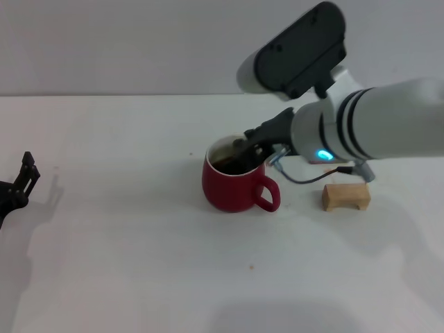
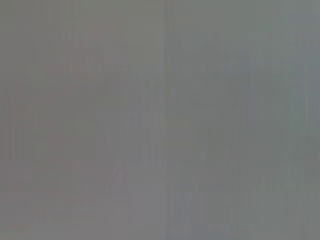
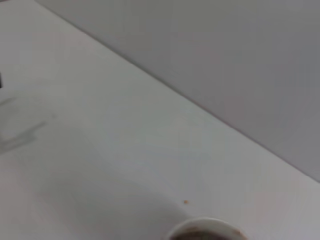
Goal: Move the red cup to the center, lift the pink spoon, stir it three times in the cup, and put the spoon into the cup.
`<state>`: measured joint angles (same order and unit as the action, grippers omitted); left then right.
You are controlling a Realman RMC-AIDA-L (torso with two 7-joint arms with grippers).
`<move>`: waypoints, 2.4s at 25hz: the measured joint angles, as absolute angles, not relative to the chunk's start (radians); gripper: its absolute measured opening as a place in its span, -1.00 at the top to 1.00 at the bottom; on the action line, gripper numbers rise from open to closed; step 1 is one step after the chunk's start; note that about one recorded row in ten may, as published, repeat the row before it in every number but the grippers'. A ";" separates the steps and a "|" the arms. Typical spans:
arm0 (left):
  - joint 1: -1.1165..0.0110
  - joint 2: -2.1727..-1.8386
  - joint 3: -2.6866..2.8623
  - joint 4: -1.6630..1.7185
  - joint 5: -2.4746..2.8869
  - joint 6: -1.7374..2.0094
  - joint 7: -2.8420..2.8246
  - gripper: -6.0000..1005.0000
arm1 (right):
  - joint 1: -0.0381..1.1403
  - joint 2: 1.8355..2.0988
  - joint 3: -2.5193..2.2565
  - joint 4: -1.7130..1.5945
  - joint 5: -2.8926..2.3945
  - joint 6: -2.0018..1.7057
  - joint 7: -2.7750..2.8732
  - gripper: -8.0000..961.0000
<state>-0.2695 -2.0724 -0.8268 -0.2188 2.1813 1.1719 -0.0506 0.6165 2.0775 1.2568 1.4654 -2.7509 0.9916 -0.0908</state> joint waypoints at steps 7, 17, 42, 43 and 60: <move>-0.272 -2.072 -0.827 -0.219 2.181 1.172 -0.051 -0.69 | 0.583 2.074 1.287 1.469 -2.769 1.009 -0.098 0.70; -0.276 -2.072 -0.827 -0.219 2.181 1.172 -0.051 -0.69 | 0.574 2.081 1.225 1.499 -2.743 1.017 -0.096 0.91; -0.278 -2.069 -0.834 -0.219 2.175 1.179 -0.051 -0.69 | 0.067 2.079 1.214 1.392 -2.918 -0.270 -0.143 0.98; -0.278 -2.069 -0.835 -0.219 2.175 1.179 -0.051 -0.69 | 0.067 2.079 1.214 1.392 -2.918 -0.270 -0.143 0.98; -0.276 -2.069 -0.855 -0.219 2.175 1.181 -0.052 -0.69 | 0.005 2.084 1.047 0.605 -2.407 -1.441 -0.136 0.98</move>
<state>-0.2758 -2.0693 -0.8550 -0.2193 2.1749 1.1812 -0.0522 0.0050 2.0836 1.0471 0.6052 -2.4065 -1.4413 -0.1355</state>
